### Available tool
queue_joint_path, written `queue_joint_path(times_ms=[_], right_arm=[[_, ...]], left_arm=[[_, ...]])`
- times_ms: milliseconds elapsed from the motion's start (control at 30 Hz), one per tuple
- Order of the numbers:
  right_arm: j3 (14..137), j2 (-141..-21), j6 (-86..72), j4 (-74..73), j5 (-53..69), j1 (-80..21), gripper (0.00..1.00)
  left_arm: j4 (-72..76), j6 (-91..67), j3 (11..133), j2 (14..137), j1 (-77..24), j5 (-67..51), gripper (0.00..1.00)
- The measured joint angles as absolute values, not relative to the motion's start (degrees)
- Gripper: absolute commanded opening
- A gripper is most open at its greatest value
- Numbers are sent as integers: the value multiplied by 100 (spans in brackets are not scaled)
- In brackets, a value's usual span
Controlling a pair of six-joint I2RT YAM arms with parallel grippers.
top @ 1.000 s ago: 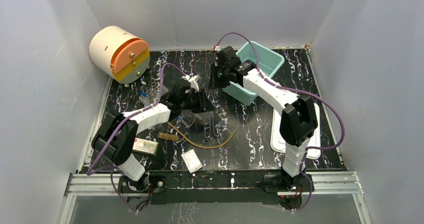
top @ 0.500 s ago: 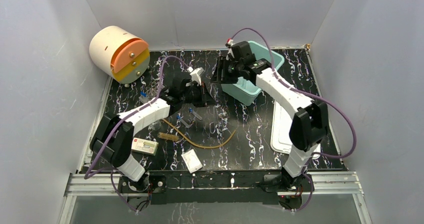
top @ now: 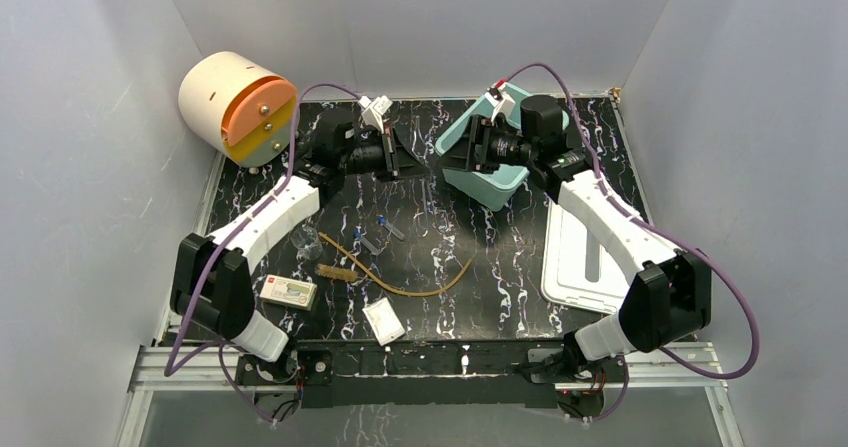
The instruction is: Organize the chemistry lab equipment
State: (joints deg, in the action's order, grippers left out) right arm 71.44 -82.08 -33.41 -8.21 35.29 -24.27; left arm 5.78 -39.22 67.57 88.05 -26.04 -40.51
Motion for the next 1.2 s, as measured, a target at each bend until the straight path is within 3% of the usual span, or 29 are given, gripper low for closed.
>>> queue_joint_path(times_ms=[367, 633, 700, 833, 900, 967, 1033, 1100, 1200], right_arm=[[6709, -8213, -3887, -62, 4316, -2491, 69], [6665, -8324, -4169, 228, 4464, -2630, 55], [6665, -8366, -4219, 309, 4528, -2646, 46], [6665, -8449, -4425, 521, 4727, -2665, 14], [6667, -8453, -4512, 652, 4805, -2683, 0], [6667, -8460, -4578, 786, 4864, -2685, 0], [6667, -8455, -4650, 838, 4823, -2692, 0], [6663, -8462, -4674, 821, 4724, -2692, 0], [6661, -8447, -4633, 716, 4436, -2674, 0]], left_arm=[[947, -4558, 6936, 8705, -2567, -4622, 0], [1293, -4993, 6993, 8705, -2567, -4672, 0], [1323, -5048, 7015, 8705, -2567, -4668, 0], [1245, -5098, 7076, 8711, -2567, -4574, 1], [1120, -5113, 7133, 8735, -2567, -4547, 15], [987, -5140, 7240, 8753, -2567, -4556, 45], [891, -5146, 7338, 8753, -2556, -4497, 62], [840, -5164, 7432, 8750, -2519, -4431, 71], [703, -5188, 7481, 8731, -2456, -4226, 77]])
